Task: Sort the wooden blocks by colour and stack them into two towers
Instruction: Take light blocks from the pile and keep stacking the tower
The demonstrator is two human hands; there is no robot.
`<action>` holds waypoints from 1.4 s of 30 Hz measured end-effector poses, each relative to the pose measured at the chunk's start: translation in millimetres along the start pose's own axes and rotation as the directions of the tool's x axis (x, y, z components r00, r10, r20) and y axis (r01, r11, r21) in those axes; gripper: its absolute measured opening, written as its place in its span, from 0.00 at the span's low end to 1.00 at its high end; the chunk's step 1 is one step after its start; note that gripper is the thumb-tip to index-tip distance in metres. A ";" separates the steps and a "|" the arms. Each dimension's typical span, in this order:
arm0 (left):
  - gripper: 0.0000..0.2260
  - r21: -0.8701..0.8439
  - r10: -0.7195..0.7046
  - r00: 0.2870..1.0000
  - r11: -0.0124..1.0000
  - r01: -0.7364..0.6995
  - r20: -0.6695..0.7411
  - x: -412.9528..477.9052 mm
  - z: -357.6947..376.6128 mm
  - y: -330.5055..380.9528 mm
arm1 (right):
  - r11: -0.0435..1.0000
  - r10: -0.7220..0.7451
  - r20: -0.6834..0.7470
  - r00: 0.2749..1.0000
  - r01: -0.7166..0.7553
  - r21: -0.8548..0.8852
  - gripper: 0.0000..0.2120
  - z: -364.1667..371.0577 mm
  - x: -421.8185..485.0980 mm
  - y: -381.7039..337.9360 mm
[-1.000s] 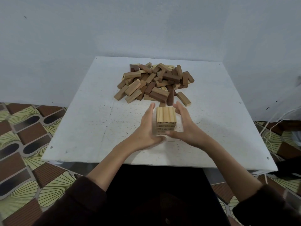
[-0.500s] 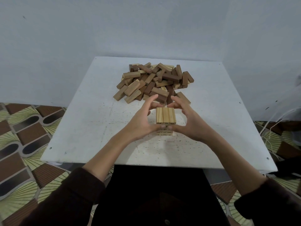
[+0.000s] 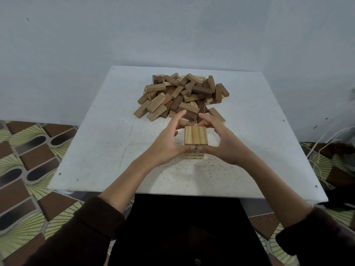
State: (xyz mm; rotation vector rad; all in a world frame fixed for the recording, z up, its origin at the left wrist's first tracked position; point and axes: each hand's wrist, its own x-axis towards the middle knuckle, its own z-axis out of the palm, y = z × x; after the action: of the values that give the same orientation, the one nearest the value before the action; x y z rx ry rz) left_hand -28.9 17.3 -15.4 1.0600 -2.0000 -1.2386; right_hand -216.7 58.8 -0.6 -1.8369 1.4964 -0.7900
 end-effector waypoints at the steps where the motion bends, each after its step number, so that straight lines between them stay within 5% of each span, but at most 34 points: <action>1: 0.43 -0.008 0.000 1.000 1.000 0.000 0.003 -0.2 0.0 0.6 | 1.000 -0.001 0.002 1.000 0.001 0.003 0.38 -0.2 0.2 0.4; 9: 0.46 -0.032 0.007 1.000 0.999 -0.007 0.015 -3.9 -5.9 4.6 | 1.000 0.006 0.056 0.998 -0.007 0.008 0.44 -11.6 2.5 -0.7; 14: 0.26 -0.052 -0.001 0.998 0.999 -0.002 -0.056 -0.2 -35.1 13.1 | 0.985 0.067 -0.008 0.998 -0.065 0.160 0.28 -43.4 17.4 -7.1; 19: 0.08 0.108 -0.006 0.982 0.994 0.027 -0.189 38.3 -53.7 7.6 | 0.993 0.085 -0.083 0.993 -0.091 -0.071 0.11 -50.4 74.8 -8.3; 25: 0.07 0.438 -0.010 0.985 0.895 0.085 -0.170 97.3 -64.7 -22.4 | 0.901 0.220 -0.038 0.975 -0.218 -0.375 0.10 -32.3 147.8 8.1; 28: 0.08 0.493 -0.008 0.961 0.857 0.148 -0.275 115.5 -73.3 -28.6 | 0.815 0.327 -0.102 0.940 -0.335 -0.473 0.07 -22.6 166.9 12.6; 33: 0.07 0.579 -0.043 0.949 0.784 0.225 -0.312 131.5 -88.7 -34.5 | 0.700 0.281 -0.141 0.949 -0.303 -0.646 0.08 -6.1 172.1 5.3; 42: 0.09 0.685 -0.124 0.949 0.665 0.297 -0.291 137.5 -87.5 -27.9 | 0.628 0.310 -0.175 0.934 -0.340 -0.700 0.09 1.0 172.1 11.0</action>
State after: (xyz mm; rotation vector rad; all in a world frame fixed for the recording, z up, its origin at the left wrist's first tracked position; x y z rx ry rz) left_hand -25.3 -147.1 2.9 1.7589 -2.2712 -0.3332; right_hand -192.6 -112.0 0.3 -1.9587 2.3124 -0.0134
